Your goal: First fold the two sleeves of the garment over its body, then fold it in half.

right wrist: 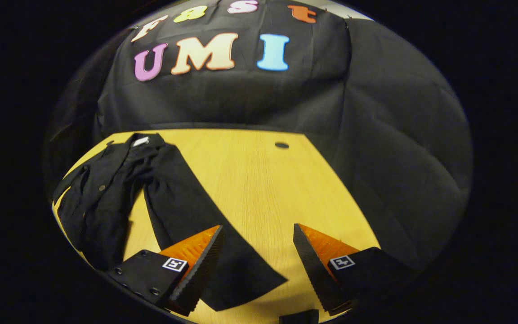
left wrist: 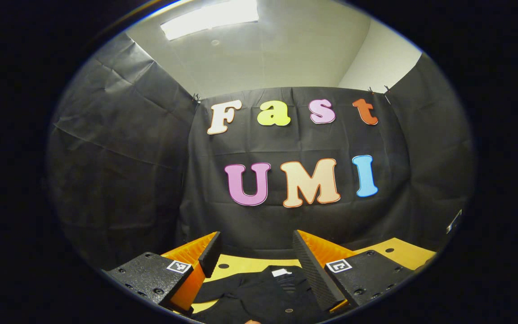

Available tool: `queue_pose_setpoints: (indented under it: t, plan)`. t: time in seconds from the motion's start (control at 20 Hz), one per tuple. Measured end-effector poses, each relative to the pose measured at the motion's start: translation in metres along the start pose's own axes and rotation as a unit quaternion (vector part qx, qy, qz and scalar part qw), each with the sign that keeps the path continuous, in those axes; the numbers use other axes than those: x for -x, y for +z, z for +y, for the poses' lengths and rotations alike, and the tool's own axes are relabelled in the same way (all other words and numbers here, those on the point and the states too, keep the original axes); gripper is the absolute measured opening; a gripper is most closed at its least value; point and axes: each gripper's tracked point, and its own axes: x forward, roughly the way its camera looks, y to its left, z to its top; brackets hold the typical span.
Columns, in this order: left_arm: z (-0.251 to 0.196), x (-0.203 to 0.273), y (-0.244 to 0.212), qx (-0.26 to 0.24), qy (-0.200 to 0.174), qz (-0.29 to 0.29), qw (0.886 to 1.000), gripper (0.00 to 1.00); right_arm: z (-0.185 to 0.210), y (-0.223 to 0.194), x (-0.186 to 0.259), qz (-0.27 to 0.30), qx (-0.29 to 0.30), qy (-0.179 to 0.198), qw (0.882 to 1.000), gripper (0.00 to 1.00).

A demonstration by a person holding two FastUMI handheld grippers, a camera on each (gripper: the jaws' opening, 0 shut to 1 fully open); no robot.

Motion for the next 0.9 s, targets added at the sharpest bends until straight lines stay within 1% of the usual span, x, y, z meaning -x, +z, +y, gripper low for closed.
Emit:
queue_pose_setpoints:
  t: [0.15,0.35,0.4,0.45,0.5,0.55,0.6,0.7,0.8,0.9]
  plan:
    - [-0.008,0.002,-0.002,-0.002,-0.003,0.004,1.0,0.92,0.0,-0.032,-0.004,0.047,-0.022,0.013,0.999,0.99]
    - [-0.012,0.003,-0.003,-0.005,-0.002,0.004,1.0,0.92,0.004,-0.044,-0.009,0.075,-0.034,0.011,0.997,1.0]
    - [-0.012,0.003,-0.004,-0.005,-0.002,0.006,1.0,0.92,0.005,-0.052,-0.01,0.086,-0.032,0.012,0.996,0.99]
    - [-0.011,0.004,-0.005,-0.005,-0.003,0.008,1.0,0.92,0.008,-0.062,-0.01,0.097,-0.027,0.024,0.995,0.99]
    - [-0.008,0.005,-0.007,-0.006,-0.001,0.01,1.0,0.92,0.01,-0.063,-0.012,0.095,-0.033,0.024,0.995,0.98]
    - [-0.006,0.005,-0.007,-0.007,0.0,0.01,1.0,0.92,0.014,-0.062,-0.013,0.093,-0.04,0.029,0.994,0.94]
    - [-0.003,0.006,-0.008,-0.006,0.002,0.009,1.0,0.92,0.019,-0.065,-0.012,0.091,-0.034,0.038,0.995,0.87]
    - [0.003,0.005,-0.012,0.001,0.002,0.009,1.0,0.92,0.04,-0.063,-0.014,0.091,-0.024,0.069,0.993,0.48]
    - [0.01,0.002,-0.019,0.007,-0.004,0.013,1.0,0.92,0.044,-0.062,-0.013,0.091,-0.033,0.058,0.994,0.08]
    - [0.028,-0.002,-0.023,0.004,-0.001,0.017,1.0,0.92,0.047,-0.056,-0.008,0.093,-0.074,0.058,0.991,0.08]
